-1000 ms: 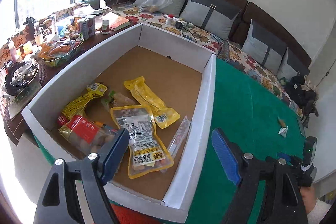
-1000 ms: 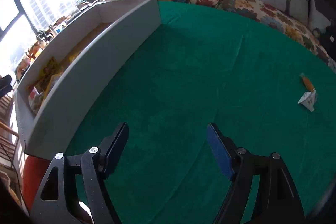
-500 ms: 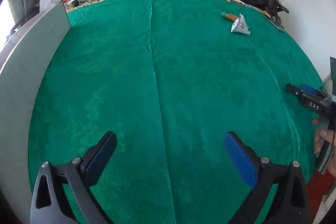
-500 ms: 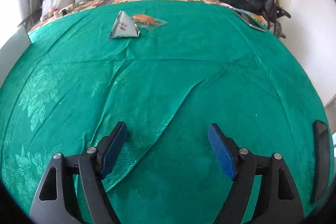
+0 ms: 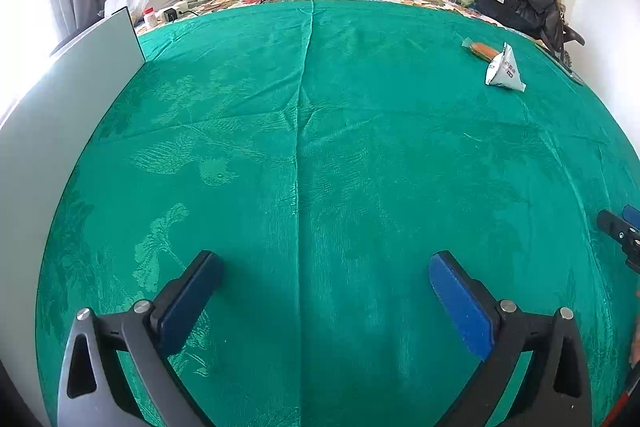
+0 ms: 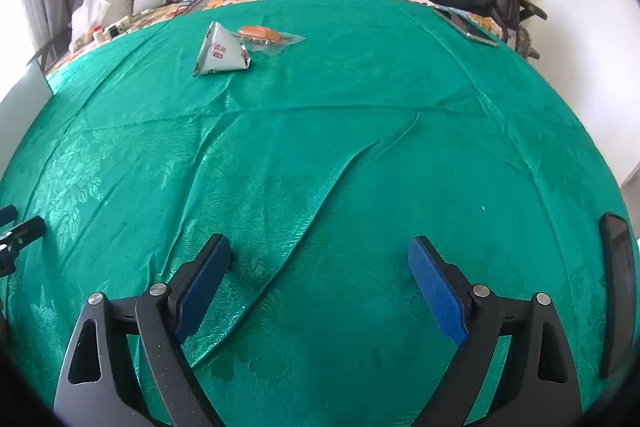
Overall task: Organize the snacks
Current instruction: 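Move both open tools back over the white triangle pack and corn sausage, then close the left tool on the white triangle pack, then open it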
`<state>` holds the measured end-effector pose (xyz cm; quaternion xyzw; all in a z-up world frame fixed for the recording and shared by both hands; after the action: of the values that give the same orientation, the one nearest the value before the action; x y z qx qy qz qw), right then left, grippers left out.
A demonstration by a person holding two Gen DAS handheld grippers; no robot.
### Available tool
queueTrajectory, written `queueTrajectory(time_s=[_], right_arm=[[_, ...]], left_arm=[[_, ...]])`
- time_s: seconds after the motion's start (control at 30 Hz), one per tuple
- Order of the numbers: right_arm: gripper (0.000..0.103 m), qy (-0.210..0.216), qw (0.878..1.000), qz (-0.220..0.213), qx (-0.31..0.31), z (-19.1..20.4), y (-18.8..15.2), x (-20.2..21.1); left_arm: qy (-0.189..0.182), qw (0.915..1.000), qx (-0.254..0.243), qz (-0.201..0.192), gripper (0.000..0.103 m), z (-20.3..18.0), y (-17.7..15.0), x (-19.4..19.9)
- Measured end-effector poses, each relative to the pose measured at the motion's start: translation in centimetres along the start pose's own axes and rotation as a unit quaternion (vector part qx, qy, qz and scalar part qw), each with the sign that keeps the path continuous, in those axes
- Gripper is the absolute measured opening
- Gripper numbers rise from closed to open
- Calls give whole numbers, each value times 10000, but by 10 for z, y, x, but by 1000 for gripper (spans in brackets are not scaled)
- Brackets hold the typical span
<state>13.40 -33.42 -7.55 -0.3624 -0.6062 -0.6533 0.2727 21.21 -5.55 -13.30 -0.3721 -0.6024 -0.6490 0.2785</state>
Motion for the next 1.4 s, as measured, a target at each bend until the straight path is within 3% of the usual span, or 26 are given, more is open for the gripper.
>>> queueTrajectory(time_s=[0.3, 0.43, 0.57, 0.77, 0.83, 1.0, 1.1, 1.17, 1.27, 1.4], right_arm=[[93, 13, 10000, -1, -4, 0, -1, 0], [93, 19, 10000, -1, -6, 0, -2, 0], [94, 28, 10000, 1, -6, 0, -2, 0], [95, 50, 10000, 8, 8, -1, -1, -2], [96, 58, 10000, 19, 22, 1, -1, -3], [97, 68, 10000, 24, 23, 3, -1, -5], [97, 70, 10000, 24, 21, 2, -1, -5], [97, 70, 10000, 23, 20, 3, -1, -5], [97, 70, 10000, 24, 21, 4, -1, -5], [97, 72, 10000, 23, 21, 4, -1, -5]], left_arm=[[27, 10000, 0, -4, 103, 1, -4, 2], [25, 9991, 46, 422, 102, -6, 8, -3], [-676, 9961, -295, 480, 102, -42, 45, -15], [-1162, 9858, -1101, 513, 102, -124, 128, -53], [-1139, 9832, -1311, 568, 102, -151, 151, -74], [-820, 9867, -1323, 461, 101, -191, 186, -115], [-790, 9901, -1151, 173, 80, -193, 190, -119], [-737, 9915, -1072, -1, 49, -188, 189, -114], [-895, 9918, -910, 29, 40, -171, 183, -107], [-978, 9932, -617, 164, 38, -131, 158, -89]])
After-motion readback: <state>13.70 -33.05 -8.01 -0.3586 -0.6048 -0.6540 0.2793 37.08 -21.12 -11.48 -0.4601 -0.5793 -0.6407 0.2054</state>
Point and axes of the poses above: each gripper's, at about its wrist camera, not at the fingertips, and x roughly against the way its jaws point, z to its left, y to its top, the point moved 1 cm from there along -x, roughly the way its jaws point, and after that the axes turned 1 degree about -x, right-handed, at the moved point
